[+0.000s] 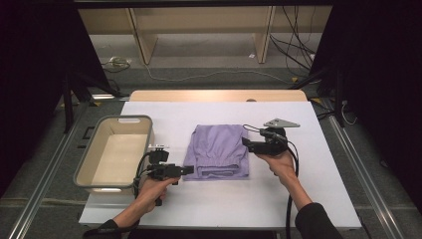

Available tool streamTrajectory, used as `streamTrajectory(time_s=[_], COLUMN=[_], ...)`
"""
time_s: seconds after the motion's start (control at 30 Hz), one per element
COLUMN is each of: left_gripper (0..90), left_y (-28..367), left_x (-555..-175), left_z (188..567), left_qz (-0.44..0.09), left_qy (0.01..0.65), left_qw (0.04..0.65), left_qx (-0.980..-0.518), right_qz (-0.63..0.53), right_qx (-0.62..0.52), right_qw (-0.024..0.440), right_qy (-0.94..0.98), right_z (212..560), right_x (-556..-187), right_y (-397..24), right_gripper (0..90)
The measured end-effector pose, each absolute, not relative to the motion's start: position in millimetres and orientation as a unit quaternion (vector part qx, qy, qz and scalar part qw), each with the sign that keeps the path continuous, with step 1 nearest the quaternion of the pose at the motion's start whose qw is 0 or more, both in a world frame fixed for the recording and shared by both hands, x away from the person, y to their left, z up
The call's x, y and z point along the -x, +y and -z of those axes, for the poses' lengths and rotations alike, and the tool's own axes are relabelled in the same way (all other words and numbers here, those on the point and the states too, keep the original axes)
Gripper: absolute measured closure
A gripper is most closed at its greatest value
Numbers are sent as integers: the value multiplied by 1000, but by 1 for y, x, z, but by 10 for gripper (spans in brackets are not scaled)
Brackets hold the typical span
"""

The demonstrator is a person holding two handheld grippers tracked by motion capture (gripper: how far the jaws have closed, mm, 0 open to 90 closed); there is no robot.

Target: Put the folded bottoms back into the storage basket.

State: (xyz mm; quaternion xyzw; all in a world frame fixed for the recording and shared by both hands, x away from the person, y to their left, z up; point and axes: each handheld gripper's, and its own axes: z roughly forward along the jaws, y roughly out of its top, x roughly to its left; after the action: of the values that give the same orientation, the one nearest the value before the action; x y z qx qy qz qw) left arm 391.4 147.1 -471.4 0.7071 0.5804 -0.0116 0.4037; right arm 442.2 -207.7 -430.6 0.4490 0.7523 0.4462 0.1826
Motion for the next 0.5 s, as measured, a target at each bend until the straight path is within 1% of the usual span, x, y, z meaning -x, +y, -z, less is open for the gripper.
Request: streamTrajectory(time_s=[0.2,0.33,0.43,0.5], left_gripper=[119,119,119,119], left_y=[144,144,143,142], left_x=[-397,-404,-406,-408], left_z=[474,476,476,478], left_qz=[11,23,20,29], left_qy=[583,594,594,599], left_qw=[397,396,391,386], left_qx=[-708,-700,-703,-701], right_qz=[-438,-431,-430,-429], right_qx=[-459,-462,-463,-465], right_qw=[176,173,172,170], right_qy=[753,756,756,756], right_z=[437,440,441,441], right_x=[-451,-456,-460,-462], right_y=[-208,-207,-207,-207], right_gripper=[192,192,192,192])
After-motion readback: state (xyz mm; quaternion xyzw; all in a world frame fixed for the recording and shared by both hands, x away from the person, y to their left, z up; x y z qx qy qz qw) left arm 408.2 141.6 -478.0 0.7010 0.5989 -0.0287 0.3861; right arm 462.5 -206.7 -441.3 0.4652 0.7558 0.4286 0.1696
